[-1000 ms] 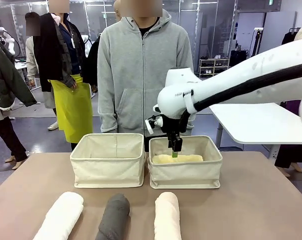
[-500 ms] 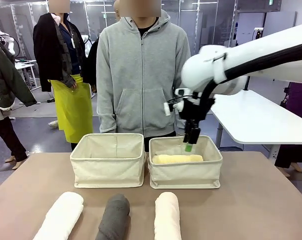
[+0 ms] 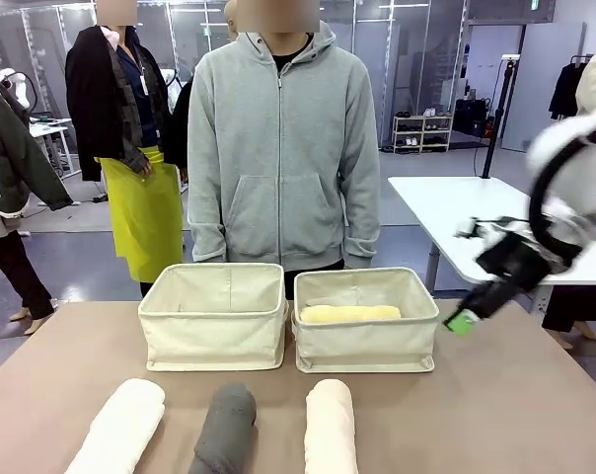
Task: Divide the towels into two baskets.
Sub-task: Pick up one hotel-folded towel from the bottom of the table and place it in the Fabric basket indicated by the person.
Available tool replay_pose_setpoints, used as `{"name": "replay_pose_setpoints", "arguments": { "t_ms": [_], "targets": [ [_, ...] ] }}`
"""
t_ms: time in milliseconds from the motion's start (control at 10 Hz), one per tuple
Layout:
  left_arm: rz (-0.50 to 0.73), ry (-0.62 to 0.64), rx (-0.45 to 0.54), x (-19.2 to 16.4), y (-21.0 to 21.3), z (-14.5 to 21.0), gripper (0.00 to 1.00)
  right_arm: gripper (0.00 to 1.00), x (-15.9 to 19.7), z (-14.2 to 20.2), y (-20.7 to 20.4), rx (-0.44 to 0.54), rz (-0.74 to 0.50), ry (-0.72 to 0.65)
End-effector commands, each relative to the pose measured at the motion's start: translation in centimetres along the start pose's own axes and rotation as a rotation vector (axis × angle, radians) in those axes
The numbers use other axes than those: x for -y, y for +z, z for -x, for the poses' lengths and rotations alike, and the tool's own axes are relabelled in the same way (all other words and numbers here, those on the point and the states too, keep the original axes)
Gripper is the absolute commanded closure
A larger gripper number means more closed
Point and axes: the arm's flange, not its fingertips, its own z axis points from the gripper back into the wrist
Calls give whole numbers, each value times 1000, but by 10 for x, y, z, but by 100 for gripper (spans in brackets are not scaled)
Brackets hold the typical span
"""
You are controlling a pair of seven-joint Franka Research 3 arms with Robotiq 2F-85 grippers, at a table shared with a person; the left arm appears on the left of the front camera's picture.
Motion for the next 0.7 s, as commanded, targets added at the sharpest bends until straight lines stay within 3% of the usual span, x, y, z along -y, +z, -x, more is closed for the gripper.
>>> {"name": "replay_pose_setpoints", "arguments": {
  "t_ms": [0, 400, 600],
  "targets": [
    [11, -3, 3, 1, 2, -1, 0, 27, -19, 59, 32, 189, 3, -121],
    [11, -3, 3, 1, 2, -1, 0, 27, -58, 221, 85, 477, -97, -503],
    [11, -3, 3, 1, 2, -1, 0, 27, -78, 258, 95, 519, -159, -601]
  ]
}}
